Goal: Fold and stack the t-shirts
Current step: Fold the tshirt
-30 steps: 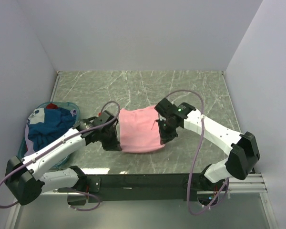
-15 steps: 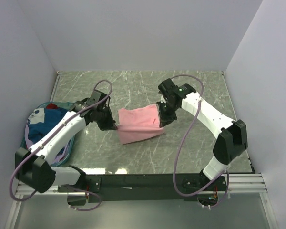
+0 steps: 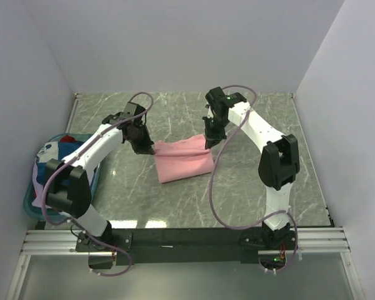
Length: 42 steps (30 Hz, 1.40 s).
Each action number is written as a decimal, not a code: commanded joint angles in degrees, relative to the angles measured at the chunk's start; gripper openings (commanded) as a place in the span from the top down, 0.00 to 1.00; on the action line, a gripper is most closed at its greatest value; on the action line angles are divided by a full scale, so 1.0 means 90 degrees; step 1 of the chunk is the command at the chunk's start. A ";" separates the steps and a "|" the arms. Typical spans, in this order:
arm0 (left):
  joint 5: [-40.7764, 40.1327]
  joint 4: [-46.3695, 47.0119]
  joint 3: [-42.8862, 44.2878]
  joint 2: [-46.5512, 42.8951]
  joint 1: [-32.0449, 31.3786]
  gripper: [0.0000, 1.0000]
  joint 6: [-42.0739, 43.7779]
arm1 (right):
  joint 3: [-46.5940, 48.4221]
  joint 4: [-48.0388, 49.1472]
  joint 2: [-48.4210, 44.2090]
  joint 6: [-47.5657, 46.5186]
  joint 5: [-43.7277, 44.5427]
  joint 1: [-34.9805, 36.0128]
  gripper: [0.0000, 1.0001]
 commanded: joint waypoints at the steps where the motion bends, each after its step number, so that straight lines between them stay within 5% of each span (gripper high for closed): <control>1: -0.0109 0.0393 0.0357 0.0249 0.0097 0.99 0.0261 | 0.0591 -0.0062 0.0347 -0.0196 -0.0012 -0.0242 1.00; 10: -0.0265 0.0920 0.0465 0.1187 0.0282 0.99 0.0183 | 0.1373 0.0319 0.1363 -0.0421 -0.0138 -0.0438 1.00; 37: -0.0685 0.2366 0.0044 0.1861 0.0400 0.99 -0.0041 | 0.0670 0.2389 0.1578 -0.0187 -0.0187 -0.0535 1.00; 42: -0.0841 0.2347 0.0083 0.1949 0.0400 0.97 -0.0080 | 0.0582 0.2536 0.1657 -0.0138 -0.0246 -0.0545 0.90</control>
